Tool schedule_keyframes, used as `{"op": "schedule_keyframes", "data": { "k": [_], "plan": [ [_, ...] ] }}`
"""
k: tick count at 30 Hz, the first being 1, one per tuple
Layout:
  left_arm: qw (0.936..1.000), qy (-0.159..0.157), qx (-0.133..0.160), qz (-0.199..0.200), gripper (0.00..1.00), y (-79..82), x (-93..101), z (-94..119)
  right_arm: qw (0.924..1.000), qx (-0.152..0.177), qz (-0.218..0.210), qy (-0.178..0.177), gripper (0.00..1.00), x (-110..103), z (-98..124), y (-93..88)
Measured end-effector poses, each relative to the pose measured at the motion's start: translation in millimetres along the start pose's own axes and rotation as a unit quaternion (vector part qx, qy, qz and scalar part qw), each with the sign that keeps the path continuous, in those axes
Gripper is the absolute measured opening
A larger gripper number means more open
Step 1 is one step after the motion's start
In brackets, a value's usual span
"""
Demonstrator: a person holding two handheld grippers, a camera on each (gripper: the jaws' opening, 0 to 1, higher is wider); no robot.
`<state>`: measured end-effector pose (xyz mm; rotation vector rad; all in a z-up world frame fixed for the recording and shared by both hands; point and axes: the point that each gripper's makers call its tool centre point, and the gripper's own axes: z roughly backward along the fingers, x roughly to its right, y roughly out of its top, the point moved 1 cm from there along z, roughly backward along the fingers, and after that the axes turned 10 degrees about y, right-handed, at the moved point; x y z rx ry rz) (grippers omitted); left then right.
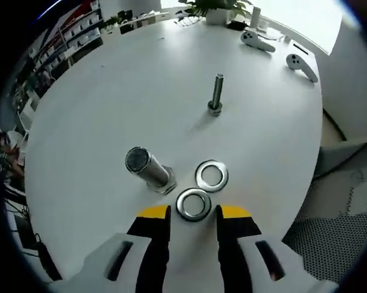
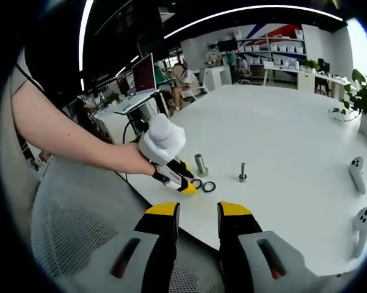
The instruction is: Place the washer onto the threaded stud by aligning its center hole with the stud, sliding it down to the base, and recovering from edge contact or off-axis alignment until the washer reaches the visible bottom stop.
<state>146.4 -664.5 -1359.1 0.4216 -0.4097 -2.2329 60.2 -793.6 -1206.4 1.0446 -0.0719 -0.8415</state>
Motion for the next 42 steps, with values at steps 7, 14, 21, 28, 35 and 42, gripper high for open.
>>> {"op": "schedule_keyframes", "data": {
  "k": [7, 14, 21, 28, 35, 42],
  "plan": [
    [1.0000, -0.002, -0.002, -0.007, 0.21, 3.0, -1.8, -3, 1.0000, -0.003, 0.001, 0.001, 0.27, 0, 0, -1.1],
    [0.9998, -0.006, -0.014, -0.011, 0.21, -0.5, -1.8, -1, 1.0000, -0.004, -0.001, 0.000, 0.27, 0, 0, -1.9],
    [0.9972, -0.010, -0.066, -0.033, 0.20, -34.4, -17.1, 10, 1.0000, 0.000, -0.004, -0.002, 0.27, 2, 1, -1.5],
    [0.9904, -0.020, -0.112, -0.079, 0.21, -48.6, -22.4, 14, 1.0000, 0.002, -0.007, -0.004, 0.27, 3, 1, -1.4],
    [0.9857, -0.026, -0.130, -0.105, 0.22, -47.4, -21.7, 13, 1.0000, -0.002, -0.007, -0.004, 0.27, 2, 1, -2.2],
    [0.9841, -0.040, -0.108, -0.136, 0.21, -50.3, -22.3, 16, 0.9999, 0.002, -0.009, -0.007, 0.27, 4, 2, -1.4]
  ]
}}
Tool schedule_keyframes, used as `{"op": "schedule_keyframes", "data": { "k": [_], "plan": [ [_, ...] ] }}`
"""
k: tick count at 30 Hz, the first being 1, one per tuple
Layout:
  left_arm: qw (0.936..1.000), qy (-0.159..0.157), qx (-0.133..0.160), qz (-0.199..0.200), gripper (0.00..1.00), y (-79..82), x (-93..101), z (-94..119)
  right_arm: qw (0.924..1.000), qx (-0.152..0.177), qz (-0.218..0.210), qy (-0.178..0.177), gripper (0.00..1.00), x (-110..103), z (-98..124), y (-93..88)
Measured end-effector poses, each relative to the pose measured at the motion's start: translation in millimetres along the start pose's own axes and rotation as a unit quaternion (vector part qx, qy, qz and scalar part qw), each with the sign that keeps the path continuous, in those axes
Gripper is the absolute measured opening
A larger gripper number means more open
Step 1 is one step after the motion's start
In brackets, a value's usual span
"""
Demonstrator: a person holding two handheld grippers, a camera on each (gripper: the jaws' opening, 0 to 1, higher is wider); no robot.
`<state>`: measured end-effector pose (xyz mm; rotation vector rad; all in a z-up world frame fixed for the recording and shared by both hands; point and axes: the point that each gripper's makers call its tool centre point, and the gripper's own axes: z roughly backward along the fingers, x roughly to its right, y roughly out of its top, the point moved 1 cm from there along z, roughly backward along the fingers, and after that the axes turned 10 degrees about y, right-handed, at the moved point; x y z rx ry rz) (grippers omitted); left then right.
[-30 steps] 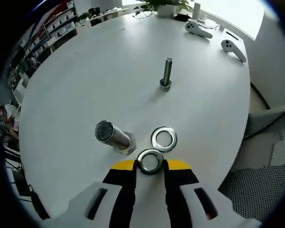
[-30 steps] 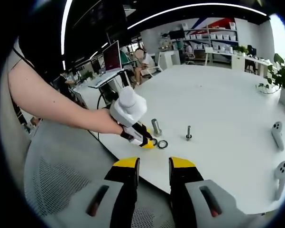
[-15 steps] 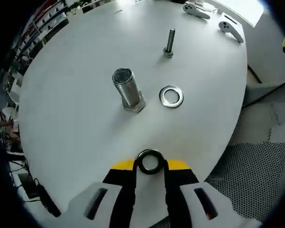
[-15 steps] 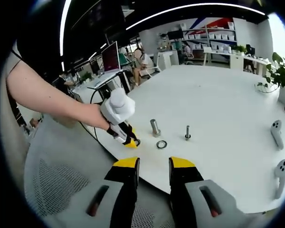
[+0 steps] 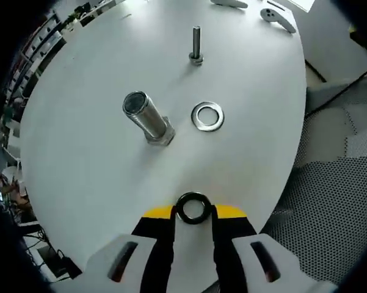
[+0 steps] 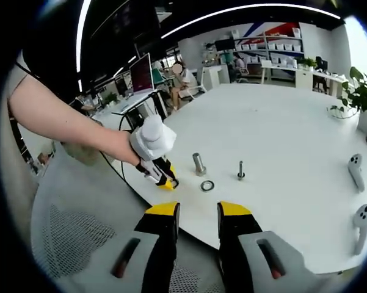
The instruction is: Place the washer onto the threaded stud by aligning its center hole with the stud, sliding it down to the base, and recovering from edge contact or off-axis alignment until the washer reaches the visible bottom stop.
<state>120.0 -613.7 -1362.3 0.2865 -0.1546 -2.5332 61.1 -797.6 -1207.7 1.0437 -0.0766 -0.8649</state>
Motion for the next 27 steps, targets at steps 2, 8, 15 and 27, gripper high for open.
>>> {"op": "schedule_keyframes", "data": {
  "k": [2, 8, 15, 27],
  "plan": [
    [1.0000, -0.003, -0.003, 0.000, 0.22, 1.3, -1.4, -0.7, 1.0000, 0.001, -0.001, -0.001, 0.27, 0.5, 0.2, 0.0],
    [0.9991, -0.012, -0.004, -0.040, 0.25, -0.4, 1.9, 0.7, 1.0000, 0.001, -0.002, -0.002, 0.27, 0.9, 0.3, -0.2],
    [0.9989, -0.007, -0.002, -0.045, 0.25, -0.8, 2.4, 0.6, 1.0000, 0.002, -0.001, -0.001, 0.27, 0.5, -0.1, 0.3],
    [0.9992, -0.004, 0.005, -0.040, 0.19, -0.9, 0.2, 0.9, 1.0000, 0.003, -0.002, -0.002, 0.26, 0.8, 0.4, 0.6]
  ]
}}
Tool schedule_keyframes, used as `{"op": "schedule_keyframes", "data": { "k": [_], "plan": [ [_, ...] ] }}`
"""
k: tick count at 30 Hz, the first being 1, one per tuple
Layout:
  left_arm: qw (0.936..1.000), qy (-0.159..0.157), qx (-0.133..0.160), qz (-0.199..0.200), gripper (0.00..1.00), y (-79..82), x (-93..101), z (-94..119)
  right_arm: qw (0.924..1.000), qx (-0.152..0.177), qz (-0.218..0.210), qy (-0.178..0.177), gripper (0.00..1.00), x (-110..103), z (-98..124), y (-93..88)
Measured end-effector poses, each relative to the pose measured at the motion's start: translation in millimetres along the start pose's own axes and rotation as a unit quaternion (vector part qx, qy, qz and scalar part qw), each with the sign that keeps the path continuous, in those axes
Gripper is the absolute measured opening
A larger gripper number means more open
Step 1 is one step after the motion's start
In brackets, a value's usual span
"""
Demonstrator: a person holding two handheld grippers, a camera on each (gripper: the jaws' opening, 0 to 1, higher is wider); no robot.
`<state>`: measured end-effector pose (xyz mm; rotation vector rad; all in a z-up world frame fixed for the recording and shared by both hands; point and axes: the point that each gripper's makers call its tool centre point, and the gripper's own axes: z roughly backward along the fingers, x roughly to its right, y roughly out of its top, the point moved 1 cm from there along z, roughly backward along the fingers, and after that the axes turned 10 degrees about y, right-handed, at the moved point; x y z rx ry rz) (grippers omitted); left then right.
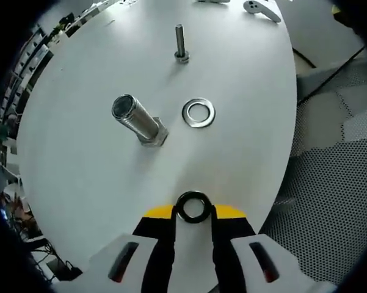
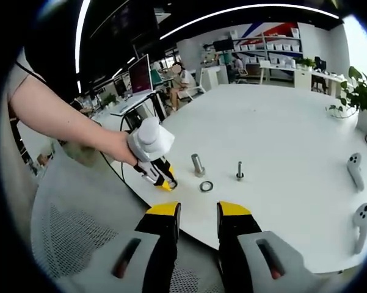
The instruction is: Place the washer onto the threaded stud by aligning its center hole with the stud, sliding it down to the base, and recovering from edge contact or off-axis alignment until the washer reaches the visible bottom stop.
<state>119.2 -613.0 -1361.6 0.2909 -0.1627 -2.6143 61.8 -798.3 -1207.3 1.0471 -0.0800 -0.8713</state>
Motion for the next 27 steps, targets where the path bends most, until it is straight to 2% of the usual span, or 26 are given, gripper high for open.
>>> {"op": "schedule_keyframes", "data": {
  "k": [13, 16, 20, 27],
  "plan": [
    [1.0000, -0.002, -0.010, 0.000, 0.18, -3.2, -7.8, 1, 1.0000, 0.004, -0.002, -0.001, 0.26, 1, 0, 1.2],
    [1.0000, 0.001, -0.003, 0.005, 0.18, -1.5, -12.1, 6, 1.0000, 0.006, -0.003, -0.002, 0.26, 2, 1, 1.6],
    [0.9999, 0.006, 0.015, 0.004, 0.18, 8.5, -18.5, 18, 1.0000, 0.006, -0.003, -0.001, 0.26, 1, 1, 2.0],
    [0.9982, 0.016, 0.057, -0.011, 0.18, 35.5, -30.6, 44, 1.0000, 0.003, -0.005, 0.000, 0.26, 1, 0, 0.7]
  ]
}}
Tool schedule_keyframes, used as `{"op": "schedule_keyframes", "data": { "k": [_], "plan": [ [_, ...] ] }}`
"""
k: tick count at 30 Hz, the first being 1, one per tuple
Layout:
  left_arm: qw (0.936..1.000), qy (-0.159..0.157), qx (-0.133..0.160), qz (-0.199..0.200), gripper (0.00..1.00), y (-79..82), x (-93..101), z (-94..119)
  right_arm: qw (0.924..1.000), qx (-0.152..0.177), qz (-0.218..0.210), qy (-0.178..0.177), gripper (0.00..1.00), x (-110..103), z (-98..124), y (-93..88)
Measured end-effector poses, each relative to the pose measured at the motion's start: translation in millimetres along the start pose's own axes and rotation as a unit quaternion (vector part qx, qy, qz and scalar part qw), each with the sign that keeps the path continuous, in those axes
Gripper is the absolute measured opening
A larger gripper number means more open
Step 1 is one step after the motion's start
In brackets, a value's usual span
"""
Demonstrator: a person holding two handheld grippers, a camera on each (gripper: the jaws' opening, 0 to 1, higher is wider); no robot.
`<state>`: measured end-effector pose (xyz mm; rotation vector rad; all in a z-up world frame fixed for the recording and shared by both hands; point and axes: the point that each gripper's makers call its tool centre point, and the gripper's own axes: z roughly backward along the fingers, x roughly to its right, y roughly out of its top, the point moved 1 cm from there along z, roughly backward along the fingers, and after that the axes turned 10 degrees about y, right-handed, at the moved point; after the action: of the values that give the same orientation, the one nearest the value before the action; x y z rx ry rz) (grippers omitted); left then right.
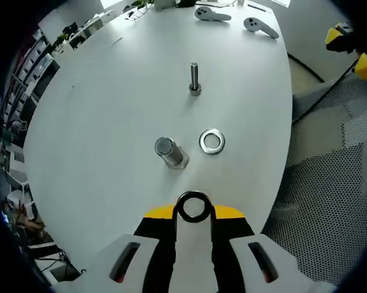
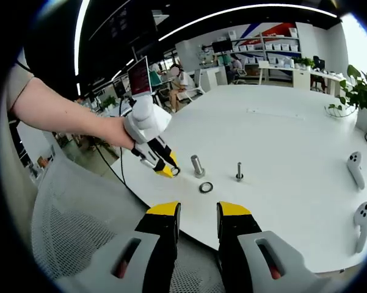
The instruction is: Place the washer onto the threaded stud by aligning its center hole with the stud, sliding it down to the base, and recovering from edge contact or off-axis alignment until the washer reaches the visible bottom stop.
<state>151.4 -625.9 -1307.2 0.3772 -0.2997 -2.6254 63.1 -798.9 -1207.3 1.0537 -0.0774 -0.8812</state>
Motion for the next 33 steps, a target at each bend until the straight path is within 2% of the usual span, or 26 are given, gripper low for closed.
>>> {"op": "schedule_keyframes", "data": {
  "k": [9, 14, 20, 26, 29, 33],
  "plan": [
    [0.9991, 0.010, 0.034, -0.021, 0.18, 39.0, -16.5, 21, 1.0000, 0.001, -0.003, -0.002, 0.26, 1, 0, -0.1],
    [0.9989, 0.010, 0.033, -0.032, 0.18, 51.1, -21.1, 13, 1.0000, -0.001, -0.003, -0.001, 0.26, 1, 0, -0.8],
    [0.9990, 0.005, 0.015, -0.043, 0.18, 50.4, -22.9, -2, 1.0000, -0.001, -0.005, -0.004, 0.26, 2, 1, -1.4],
    [0.9991, -0.001, 0.011, -0.041, 0.18, 54.1, -24.0, -6, 1.0000, -0.001, -0.005, -0.005, 0.26, 2, 1, -1.3],
    [0.9984, -0.006, -0.004, -0.056, 0.18, 49.4, -20.5, -10, 1.0000, -0.001, -0.006, -0.005, 0.26, 3, 1, -1.6],
    [0.9987, -0.008, -0.004, -0.050, 0.19, 50.0, -21.3, -14, 0.9999, 0.000, -0.008, -0.007, 0.26, 3, 1, -1.6]
  ]
}}
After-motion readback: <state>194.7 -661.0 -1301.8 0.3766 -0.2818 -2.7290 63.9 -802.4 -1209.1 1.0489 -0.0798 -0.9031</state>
